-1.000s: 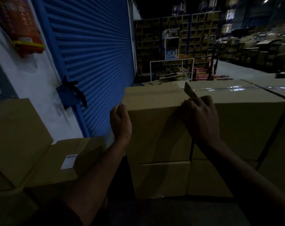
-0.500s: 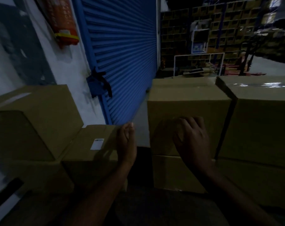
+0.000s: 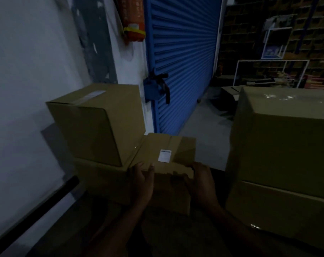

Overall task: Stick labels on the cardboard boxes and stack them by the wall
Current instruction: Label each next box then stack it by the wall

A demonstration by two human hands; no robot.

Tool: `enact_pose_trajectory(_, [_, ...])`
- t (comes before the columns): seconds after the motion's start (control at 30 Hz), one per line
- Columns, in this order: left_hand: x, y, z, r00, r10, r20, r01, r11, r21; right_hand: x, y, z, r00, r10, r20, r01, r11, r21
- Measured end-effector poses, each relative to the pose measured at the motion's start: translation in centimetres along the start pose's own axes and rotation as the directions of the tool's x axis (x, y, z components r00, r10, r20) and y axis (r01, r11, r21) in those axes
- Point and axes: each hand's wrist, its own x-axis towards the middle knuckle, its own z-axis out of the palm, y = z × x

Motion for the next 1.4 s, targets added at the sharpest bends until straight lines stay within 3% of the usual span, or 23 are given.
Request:
enact_pose_trajectory(0.17, [2.6,-2.4,-2.0,0.993,-0.033,0.117,0.015,0.989,0.145,1.3,0.4,5.4,0.983,0.15,-0.104,-0.169,0.962,-0.213])
enact_pose_trajectory(0.33, [3.3,-3.7,-2.0,0.991,0.088,0.103,-0.123,0.907,0.403,1.8,2.1,8.7,0.937,0.344,-0.063,-0.35,0.922,-0.168])
enact_pose_trajectory(0.53, [3.4,-3.5,-1.6,0.983,0.079,0.165,-0.14,0.909,0.393,1.8,1.8,8.6,0.917,0.385,-0.107,-0.395,0.914,-0.093])
enact_pose_trajectory(0.67, [3.9,-3.7,-2.4,0.994,0.007,0.111,-0.04,0.954,0.297,0.6,2.0,7.3,0.909,0.381,-0.171,-0.401,0.911,-0.096])
enact_pose_trajectory(0.8, [4.0,-6.4,-3.3,0.97,-0.118,0.211,0.085,0.984,0.16,-2.1,3.6,5.3,0.878,0.42,-0.23,-0.455,0.88,-0.133])
enact_pose_trajectory(0.97, [3.3,-7.1,-5.2,0.9,-0.237,0.366,0.167,0.963,0.213,-6.1,3.3,2.8,0.823,0.56,-0.096,-0.565,0.824,-0.042])
enact_pose_trajectory(1.03, [2.3,-7.0,-5.8,0.879,-0.242,0.411,0.141,0.955,0.262,-7.2,2.5,2.3,0.775,0.632,-0.028,-0.631,0.775,0.025])
enact_pose_trajectory(1.1, [1.1,-7.1,-6.2,0.873,-0.221,0.435,0.088,0.948,0.306,-8.5,1.6,1.7,0.769,0.639,-0.026,-0.638,0.769,0.023])
enact_pose_trajectory(1.23, [-2.0,-5.5,-7.4,0.871,-0.145,0.47,0.004,0.958,0.288,-11.8,-0.1,-0.3,0.785,0.609,-0.116,-0.616,0.787,-0.036])
enact_pose_trajectory(1.4, [-5.6,-3.7,-6.6,0.808,-0.038,0.588,-0.112,0.97,0.218,-17.0,0.1,-4.0,0.716,0.669,-0.2,-0.686,0.727,-0.026])
